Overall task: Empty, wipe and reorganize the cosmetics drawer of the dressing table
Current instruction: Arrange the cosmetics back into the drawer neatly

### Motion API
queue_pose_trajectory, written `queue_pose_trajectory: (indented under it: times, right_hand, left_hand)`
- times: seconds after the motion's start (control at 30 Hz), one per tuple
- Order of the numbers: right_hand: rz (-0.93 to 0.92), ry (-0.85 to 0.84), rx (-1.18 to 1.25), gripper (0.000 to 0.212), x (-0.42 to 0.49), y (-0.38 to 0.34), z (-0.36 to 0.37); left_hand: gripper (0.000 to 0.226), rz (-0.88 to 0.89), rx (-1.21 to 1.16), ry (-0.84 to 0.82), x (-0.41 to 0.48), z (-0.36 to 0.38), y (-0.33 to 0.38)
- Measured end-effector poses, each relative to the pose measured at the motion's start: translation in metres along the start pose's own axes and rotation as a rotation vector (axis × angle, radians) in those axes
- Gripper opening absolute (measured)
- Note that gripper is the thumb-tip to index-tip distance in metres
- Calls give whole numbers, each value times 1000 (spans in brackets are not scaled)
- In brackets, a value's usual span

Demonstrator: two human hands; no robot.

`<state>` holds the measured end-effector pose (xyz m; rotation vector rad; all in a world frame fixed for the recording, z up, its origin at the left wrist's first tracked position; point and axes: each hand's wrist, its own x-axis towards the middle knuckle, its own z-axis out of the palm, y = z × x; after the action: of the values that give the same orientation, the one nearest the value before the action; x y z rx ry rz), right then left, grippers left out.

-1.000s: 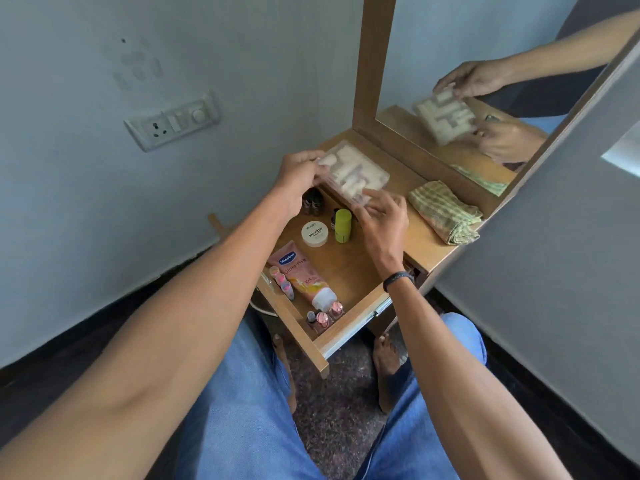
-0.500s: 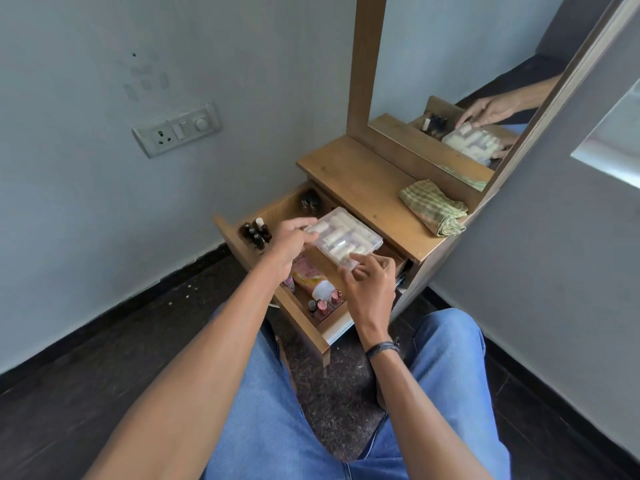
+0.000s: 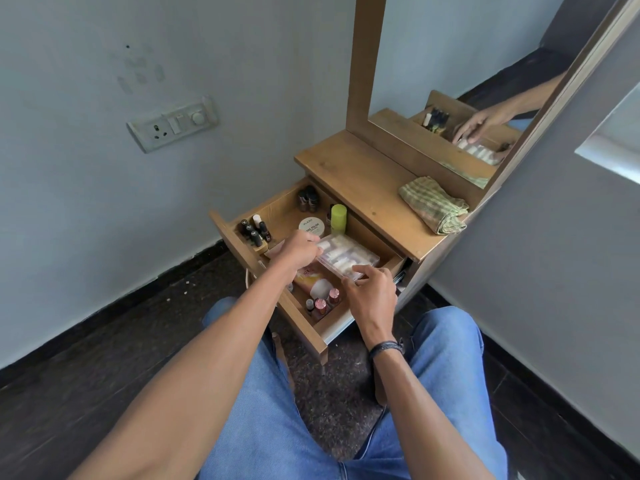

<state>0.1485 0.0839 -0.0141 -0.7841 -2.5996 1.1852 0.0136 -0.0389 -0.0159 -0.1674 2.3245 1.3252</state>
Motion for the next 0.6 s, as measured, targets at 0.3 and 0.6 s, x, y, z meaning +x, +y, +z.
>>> queue_pose_trajectory:
  times: [0.3, 0.6]
  right_hand:
    - [-161, -113, -363, 11, 19, -5, -5]
    - [-180, -124, -446, 18, 24, -3, -4]
  left_hand:
    - [24, -113, -107, -17, 17, 11, 13]
    - [21, -96, 42, -24, 21, 28, 14]
